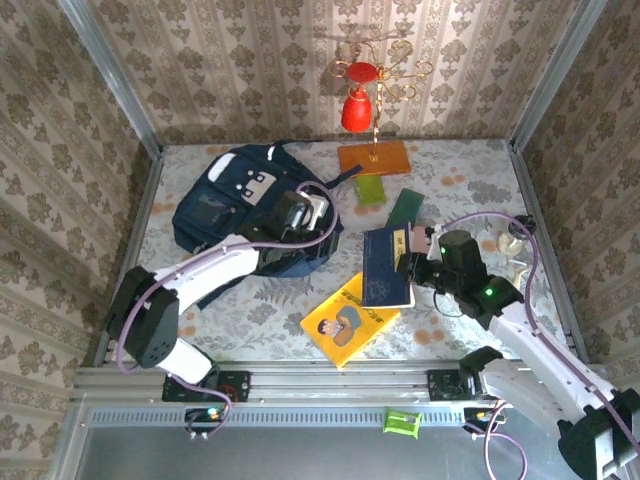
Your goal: Pack books, pencil case, and school supplies into a backpack
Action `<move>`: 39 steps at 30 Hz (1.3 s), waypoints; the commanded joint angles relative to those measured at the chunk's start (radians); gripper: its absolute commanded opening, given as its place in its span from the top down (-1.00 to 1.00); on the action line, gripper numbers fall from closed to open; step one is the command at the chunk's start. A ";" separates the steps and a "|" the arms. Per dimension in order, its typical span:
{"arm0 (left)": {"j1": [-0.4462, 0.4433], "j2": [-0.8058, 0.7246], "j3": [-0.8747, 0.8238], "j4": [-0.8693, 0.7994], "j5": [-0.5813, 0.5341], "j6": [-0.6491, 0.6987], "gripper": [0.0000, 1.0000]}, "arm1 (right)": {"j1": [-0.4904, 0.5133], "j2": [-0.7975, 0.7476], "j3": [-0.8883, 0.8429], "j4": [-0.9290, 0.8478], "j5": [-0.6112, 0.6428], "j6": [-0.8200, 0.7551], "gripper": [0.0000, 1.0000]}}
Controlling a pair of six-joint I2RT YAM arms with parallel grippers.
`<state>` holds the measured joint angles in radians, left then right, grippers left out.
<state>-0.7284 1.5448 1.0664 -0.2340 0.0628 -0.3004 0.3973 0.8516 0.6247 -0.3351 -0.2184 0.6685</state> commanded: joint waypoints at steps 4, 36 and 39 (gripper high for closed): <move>0.030 0.130 0.118 -0.150 -0.090 0.159 -0.34 | 0.003 0.066 0.061 0.045 -0.025 -0.056 0.96; 0.228 -0.278 -0.077 0.247 0.147 0.460 1.00 | 0.068 0.496 0.350 0.139 -0.363 0.071 0.95; 0.248 -0.311 -0.061 0.248 0.171 0.474 1.00 | 0.099 0.640 0.431 0.172 -0.399 0.083 0.96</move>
<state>-0.4927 1.2797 0.9710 -0.0635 0.1745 0.1257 0.4721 1.4105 0.9913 -0.2352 -0.5240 0.7277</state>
